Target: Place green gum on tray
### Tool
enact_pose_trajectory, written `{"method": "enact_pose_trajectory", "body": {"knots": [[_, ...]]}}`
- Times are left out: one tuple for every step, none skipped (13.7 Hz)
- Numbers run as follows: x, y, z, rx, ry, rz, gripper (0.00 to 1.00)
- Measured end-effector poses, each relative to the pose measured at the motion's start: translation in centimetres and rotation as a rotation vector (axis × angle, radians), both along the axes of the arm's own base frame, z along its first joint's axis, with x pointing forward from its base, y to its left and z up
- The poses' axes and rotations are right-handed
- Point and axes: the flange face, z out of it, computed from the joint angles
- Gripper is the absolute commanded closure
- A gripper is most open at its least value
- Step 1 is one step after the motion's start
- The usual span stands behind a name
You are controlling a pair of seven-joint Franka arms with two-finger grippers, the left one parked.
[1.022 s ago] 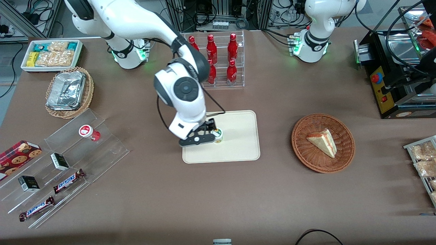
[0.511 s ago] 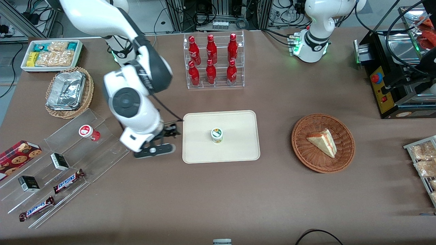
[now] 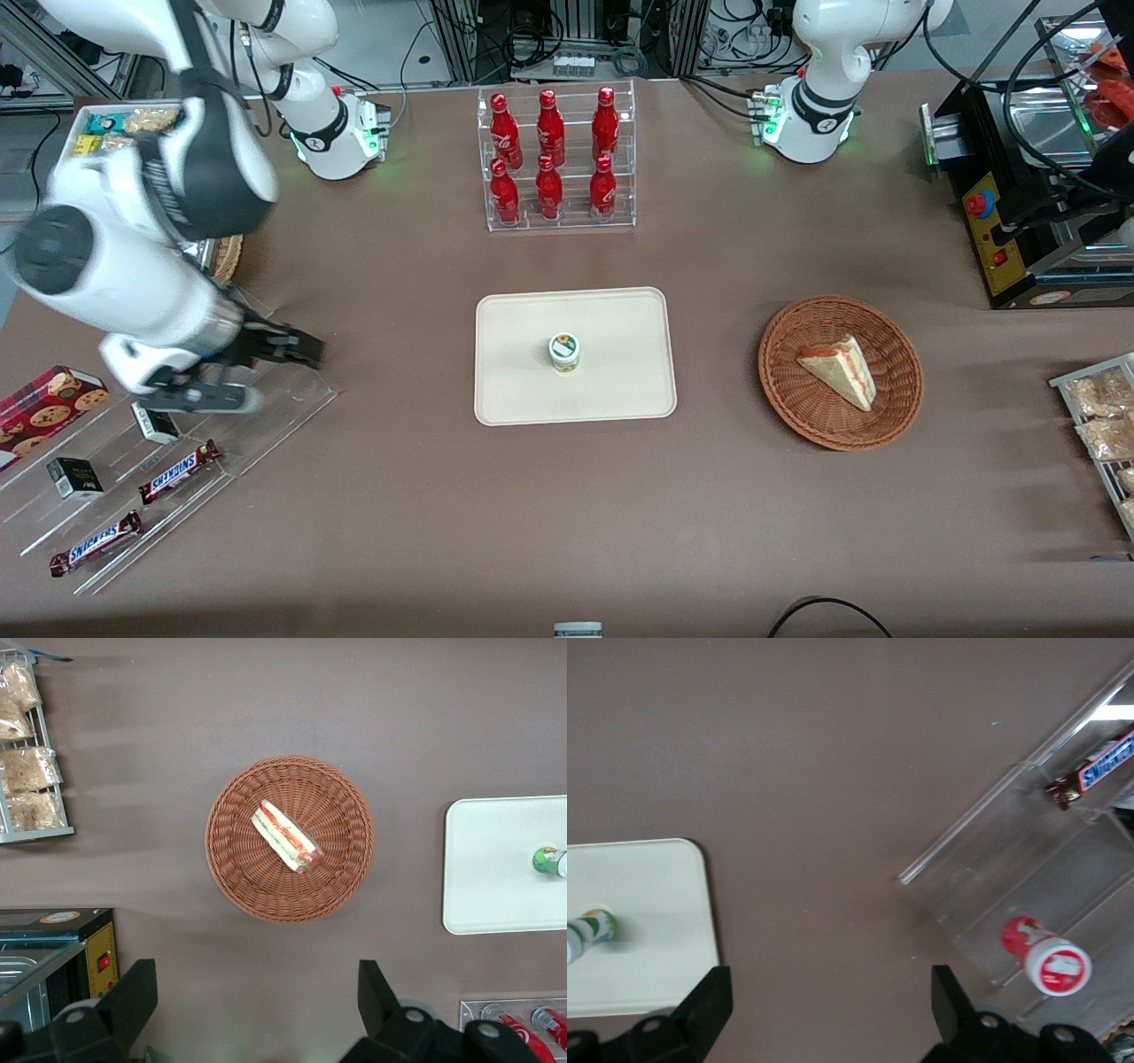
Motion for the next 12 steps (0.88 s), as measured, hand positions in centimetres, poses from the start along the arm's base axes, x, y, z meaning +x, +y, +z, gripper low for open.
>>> {"method": "enact_pose_trajectory", "body": {"knots": [[-0.4,-1.9,0.5,0.003,-0.003,0.005,0.0],[-0.8,-3.8,0.9,0.006,-0.007,0.013,0.0],[-1.1,-5.5,1.3,0.008,-0.012,0.025,0.0],[-1.6,-7.0,1.7,0.01,-0.016,0.04,0.0],[-2.1,-8.0,2.1,0.012,-0.011,0.052,0.0],[-2.7,-8.8,2.5,0.014,0.008,0.055,0.0],[-3.3,-9.4,2.8,0.015,0.021,0.05,0.0],[-3.8,-9.9,3.3,0.017,0.036,0.042,0.0],[-4.4,-10.4,3.7,0.017,0.056,0.036,0.0],[-5.0,-10.8,4.2,0.013,0.077,0.032,0.0],[-5.7,-11.2,4.6,0.004,0.095,0.028,0.0],[-6.3,-11.6,5.1,0.0,0.11,0.022,0.0]]}}
